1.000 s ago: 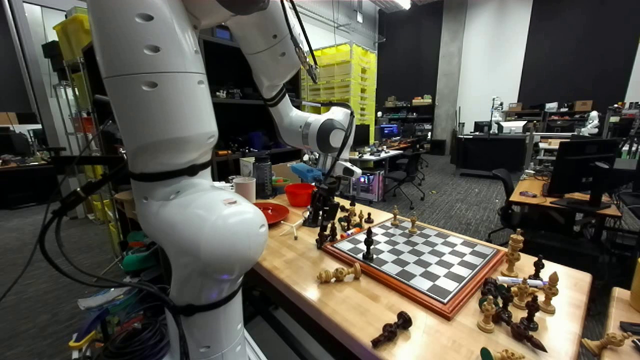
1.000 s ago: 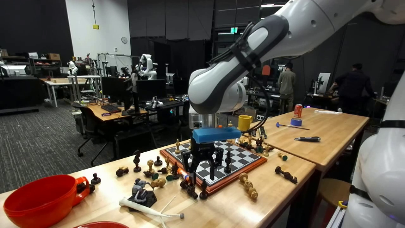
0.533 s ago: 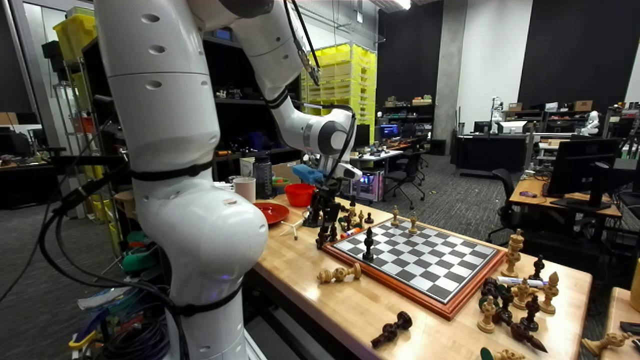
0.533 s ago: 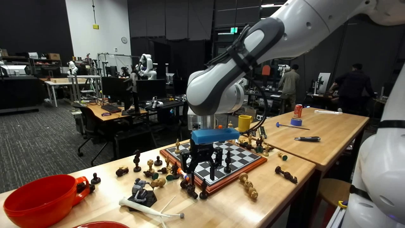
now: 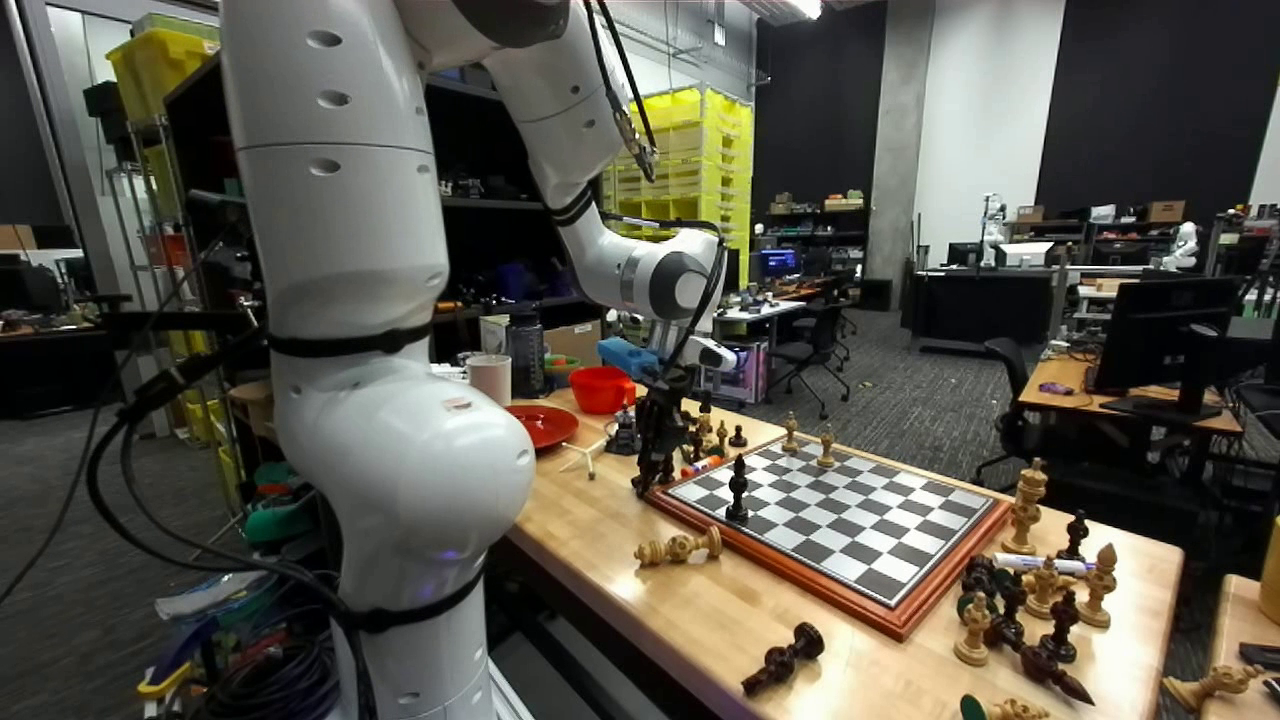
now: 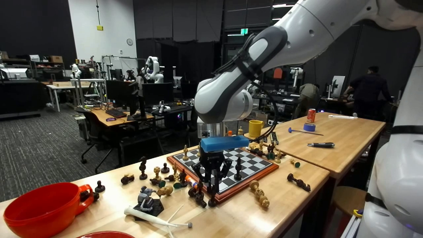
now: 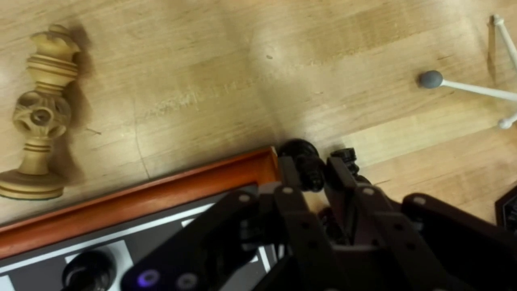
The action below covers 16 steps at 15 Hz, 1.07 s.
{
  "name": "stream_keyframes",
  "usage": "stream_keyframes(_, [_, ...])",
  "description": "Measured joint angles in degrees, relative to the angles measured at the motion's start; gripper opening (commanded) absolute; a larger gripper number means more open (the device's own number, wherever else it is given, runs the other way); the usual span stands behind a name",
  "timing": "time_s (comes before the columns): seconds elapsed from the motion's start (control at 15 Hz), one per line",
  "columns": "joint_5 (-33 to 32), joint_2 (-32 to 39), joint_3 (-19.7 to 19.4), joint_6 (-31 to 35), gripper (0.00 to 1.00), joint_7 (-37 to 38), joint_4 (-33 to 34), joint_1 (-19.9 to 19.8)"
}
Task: Put a chess piece on the chess board
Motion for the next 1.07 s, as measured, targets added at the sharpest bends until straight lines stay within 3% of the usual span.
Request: stream_keyframes(1.07, [-1.8, -4.2, -0.6, -5.2, 0.06, 0.1, 4.5, -1.5])
